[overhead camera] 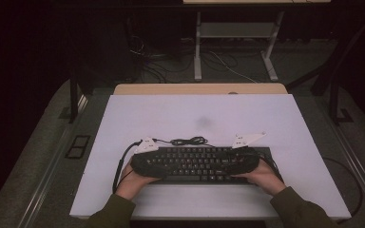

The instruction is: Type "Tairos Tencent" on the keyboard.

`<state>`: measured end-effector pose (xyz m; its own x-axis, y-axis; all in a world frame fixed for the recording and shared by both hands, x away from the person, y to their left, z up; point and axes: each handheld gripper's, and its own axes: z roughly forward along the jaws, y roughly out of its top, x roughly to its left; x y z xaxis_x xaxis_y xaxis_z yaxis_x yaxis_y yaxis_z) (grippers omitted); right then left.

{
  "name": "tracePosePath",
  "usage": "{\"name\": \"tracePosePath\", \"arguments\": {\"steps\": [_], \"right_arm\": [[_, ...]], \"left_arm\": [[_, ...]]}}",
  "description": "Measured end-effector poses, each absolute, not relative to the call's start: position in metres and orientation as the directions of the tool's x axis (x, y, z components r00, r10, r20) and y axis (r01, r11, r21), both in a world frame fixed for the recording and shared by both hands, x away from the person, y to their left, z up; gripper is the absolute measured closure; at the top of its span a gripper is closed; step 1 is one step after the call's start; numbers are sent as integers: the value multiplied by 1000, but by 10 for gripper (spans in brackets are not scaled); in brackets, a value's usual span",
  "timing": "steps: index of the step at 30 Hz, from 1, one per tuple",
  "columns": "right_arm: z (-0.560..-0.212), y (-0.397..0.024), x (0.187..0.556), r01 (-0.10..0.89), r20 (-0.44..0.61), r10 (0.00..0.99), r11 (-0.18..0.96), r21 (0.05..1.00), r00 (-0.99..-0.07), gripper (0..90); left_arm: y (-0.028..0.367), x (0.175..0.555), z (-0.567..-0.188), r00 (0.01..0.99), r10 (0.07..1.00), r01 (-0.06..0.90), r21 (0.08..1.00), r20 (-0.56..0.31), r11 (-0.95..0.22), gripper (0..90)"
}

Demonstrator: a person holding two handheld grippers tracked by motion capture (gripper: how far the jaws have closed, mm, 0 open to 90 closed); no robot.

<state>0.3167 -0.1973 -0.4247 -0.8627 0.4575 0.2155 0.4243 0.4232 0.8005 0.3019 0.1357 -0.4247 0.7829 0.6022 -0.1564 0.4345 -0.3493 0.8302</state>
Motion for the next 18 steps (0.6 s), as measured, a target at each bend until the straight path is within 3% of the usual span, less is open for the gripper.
{"name": "tracePosePath", "arguments": {"steps": [5, 18], "right_arm": [[-423, -194, 319, 420, 209, 465, 413, 808, -860, 359], [-419, -186, 327, 428, 216, 481, 387, 817, -850, 288]], "left_arm": [[141, 299, -424, 777, 611, 436, 832, -155, -343, 205], [154, 292, -420, 765, 629, 423, 847, -142, -323, 211]]}}
